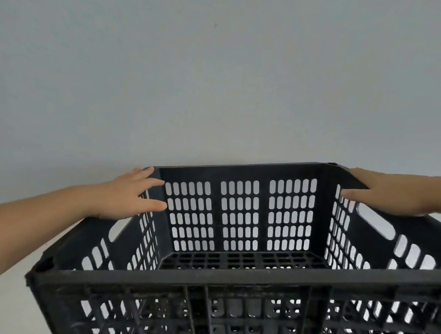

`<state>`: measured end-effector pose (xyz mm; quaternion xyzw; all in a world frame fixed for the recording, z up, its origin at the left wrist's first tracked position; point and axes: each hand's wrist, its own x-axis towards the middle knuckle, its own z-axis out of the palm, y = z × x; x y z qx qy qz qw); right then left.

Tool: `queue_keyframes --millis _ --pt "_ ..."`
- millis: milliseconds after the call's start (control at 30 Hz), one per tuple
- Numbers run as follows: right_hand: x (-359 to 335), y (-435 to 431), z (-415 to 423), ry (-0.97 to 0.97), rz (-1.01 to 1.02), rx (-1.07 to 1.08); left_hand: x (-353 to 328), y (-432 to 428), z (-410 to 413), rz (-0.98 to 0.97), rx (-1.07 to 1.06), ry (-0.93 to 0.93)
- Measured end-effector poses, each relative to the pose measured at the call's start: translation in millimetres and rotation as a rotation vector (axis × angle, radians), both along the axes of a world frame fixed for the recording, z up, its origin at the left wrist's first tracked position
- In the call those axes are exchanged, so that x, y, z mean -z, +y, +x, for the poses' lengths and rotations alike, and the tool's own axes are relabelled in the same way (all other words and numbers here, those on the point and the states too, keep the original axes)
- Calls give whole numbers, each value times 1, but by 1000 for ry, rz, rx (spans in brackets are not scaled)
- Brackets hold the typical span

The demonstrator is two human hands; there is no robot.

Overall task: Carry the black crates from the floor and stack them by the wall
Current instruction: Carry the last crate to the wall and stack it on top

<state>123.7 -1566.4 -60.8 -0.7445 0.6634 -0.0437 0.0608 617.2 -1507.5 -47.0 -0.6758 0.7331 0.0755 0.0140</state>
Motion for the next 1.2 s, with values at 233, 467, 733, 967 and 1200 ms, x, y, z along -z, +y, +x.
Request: queue_keyframes --millis 233,467,733,967,1200 --pt "-35 8 57 145 3 -92 -23 -8 -26 69 -5 -15" --pt "-57 -18 147 177 -64 -232 -30 -43 -83 26 131 -47" --pt "-21 -42 199 239 -18 -290 4 -86 -110 -90 210 -91" --pt "-12 -41 203 230 -46 -271 18 -98 -112 -97 180 -77" --pt "-30 -36 217 287 32 -239 2 -99 -116 -6 147 -9"
